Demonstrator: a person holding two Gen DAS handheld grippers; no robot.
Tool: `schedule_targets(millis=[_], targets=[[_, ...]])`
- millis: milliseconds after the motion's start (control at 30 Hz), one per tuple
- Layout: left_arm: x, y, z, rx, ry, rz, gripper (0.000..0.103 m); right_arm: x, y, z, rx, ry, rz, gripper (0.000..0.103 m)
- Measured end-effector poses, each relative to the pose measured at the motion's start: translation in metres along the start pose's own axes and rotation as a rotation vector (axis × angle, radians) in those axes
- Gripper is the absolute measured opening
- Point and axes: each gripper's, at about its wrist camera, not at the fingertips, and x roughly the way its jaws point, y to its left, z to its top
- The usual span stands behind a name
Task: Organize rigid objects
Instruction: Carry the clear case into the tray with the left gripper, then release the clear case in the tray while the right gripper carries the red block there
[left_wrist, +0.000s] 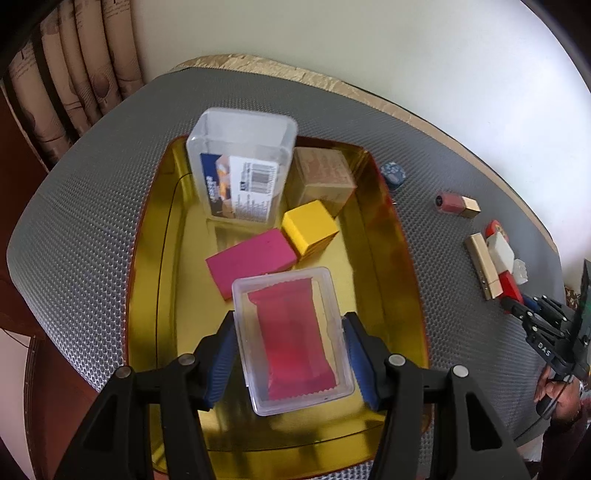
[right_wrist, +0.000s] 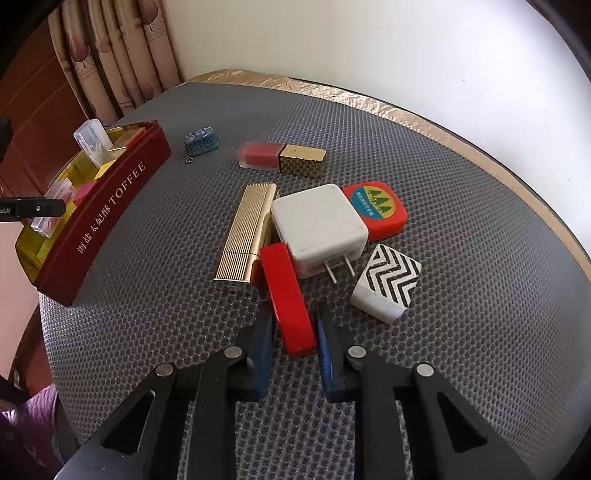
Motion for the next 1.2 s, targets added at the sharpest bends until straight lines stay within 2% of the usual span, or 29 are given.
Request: schedule_targets(millis=[167, 367, 533, 633, 767, 933, 1000, 1200], targets=[[0.005, 0.009, 0.001, -0.018, 0.002, 0.032, 0.058, -0.010, -0.005, -0.011, 0.055, -0.007, 0.007, 0.013], [0.006, 0.023, -0.002, -0.038, 0.003, 0.086, 0.058, -0.030, -0.021, -0.022, 0.181, -0.037, 0.042, 0.013], [0.001, 0.021, -0.004, 0.012, -0.017, 0.128, 0.058, -0.049, -0.022, -0.022, 0.255, -0.077, 0.100, 0.013], [-0.002, 0.015, -0.004, 0.041, -0.035, 0.129, 0.059, -0.064, -0.010, -0.015, 0.262, -0.113, 0.135, 0.014], [-0.006, 0.010, -0.003, 0.082, -0.052, 0.163, 0.059, -0.079, 0.017, 0.003, 0.226, -0.150, 0.163, 0.014], [-0.034, 0.021, -0.008, 0.030, -0.120, 0.104, 0.059, -0.085, 0.060, 0.036, 0.181, -0.186, 0.248, 0.014], [-0.043, 0.026, -0.012, -0.004, -0.120, 0.094, 0.060, -0.084, 0.081, 0.051, 0.159, -0.198, 0.295, 0.014], [-0.069, 0.040, -0.057, -0.078, -0.145, 0.121, 0.060, -0.052, 0.157, 0.090, 0.052, -0.163, 0.373, 0.014]])
